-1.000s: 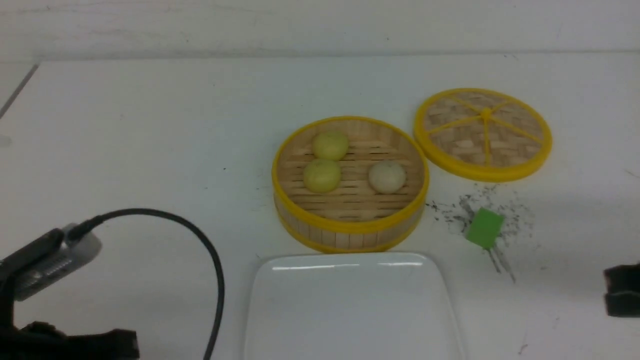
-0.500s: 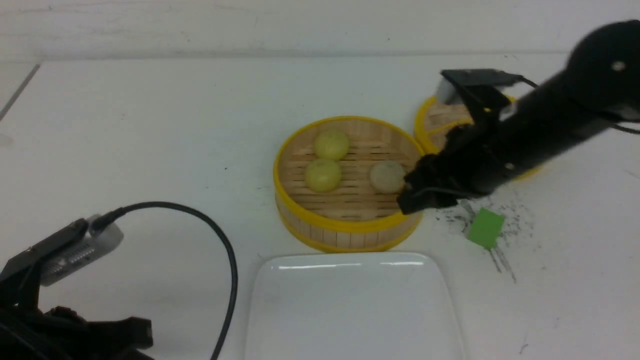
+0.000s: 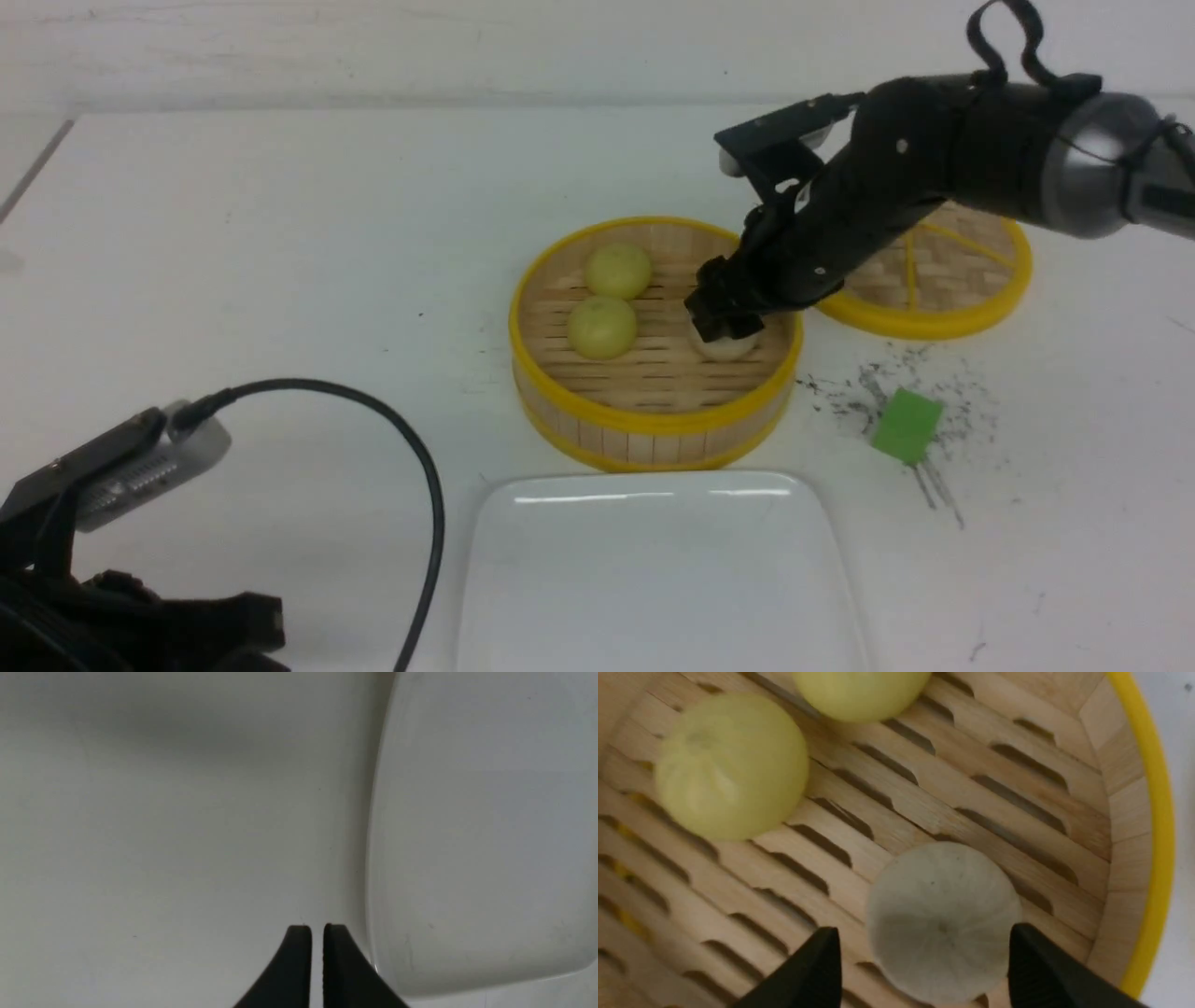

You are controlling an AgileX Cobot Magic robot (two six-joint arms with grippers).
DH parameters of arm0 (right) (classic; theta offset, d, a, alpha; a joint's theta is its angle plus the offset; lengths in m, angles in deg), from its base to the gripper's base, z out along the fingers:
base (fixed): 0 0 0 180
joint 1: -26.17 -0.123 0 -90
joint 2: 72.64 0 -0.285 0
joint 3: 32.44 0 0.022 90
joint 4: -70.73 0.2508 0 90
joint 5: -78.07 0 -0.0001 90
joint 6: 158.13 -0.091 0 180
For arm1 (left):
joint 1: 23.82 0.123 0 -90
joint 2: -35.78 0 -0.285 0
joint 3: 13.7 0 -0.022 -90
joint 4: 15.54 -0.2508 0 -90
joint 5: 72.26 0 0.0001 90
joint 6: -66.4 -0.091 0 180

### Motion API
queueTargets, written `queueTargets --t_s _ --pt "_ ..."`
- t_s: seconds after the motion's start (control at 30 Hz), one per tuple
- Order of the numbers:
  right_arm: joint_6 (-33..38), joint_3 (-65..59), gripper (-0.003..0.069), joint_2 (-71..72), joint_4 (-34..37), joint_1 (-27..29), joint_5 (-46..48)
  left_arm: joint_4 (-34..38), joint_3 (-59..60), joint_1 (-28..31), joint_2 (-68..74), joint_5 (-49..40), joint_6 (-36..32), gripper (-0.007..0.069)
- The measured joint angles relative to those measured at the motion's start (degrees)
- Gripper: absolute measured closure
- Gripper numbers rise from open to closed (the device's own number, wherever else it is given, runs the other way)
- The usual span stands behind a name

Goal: Put the steamed buns into the plate on the white tablecloth.
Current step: 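Reach toward a bun in the bamboo steamer with the right gripper, then move the steamed bun from the bamboo steamer onto the white plate with the right gripper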

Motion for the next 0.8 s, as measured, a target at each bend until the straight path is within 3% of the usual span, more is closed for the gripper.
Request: queueTargets --t_s 0.2,0.33,0.4,0.47,0.8 --pt "0.04 0.07 0.0275 -2.29 -1.49 0.00 -1.04 0.00 0.00 0.00 0.00 0.13 0.00 0.0547" --pt "0.16 0.12 0.0452 -2.26 -2.01 0.00 -1.32 -0.12 0.00 0.00 0.00 0.13 0.00 0.0539" --pt "0.18 0.12 0.0580 -1.33 -2.09 0.00 -0.95 -0.09 0.00 0.00 0.00 0.13 0.00 0.0537" --pt "0.23 0.12 0.0634 0.01 -2.14 0.00 0.38 -0.09 0.00 0.00 0.00 0.19 0.00 0.0534" --pt "-0.19 0.06 0.0635 22.86 -1.99 0.00 17.54 -0.40 0.00 0.00 0.00 1.43 0.00 0.0524"
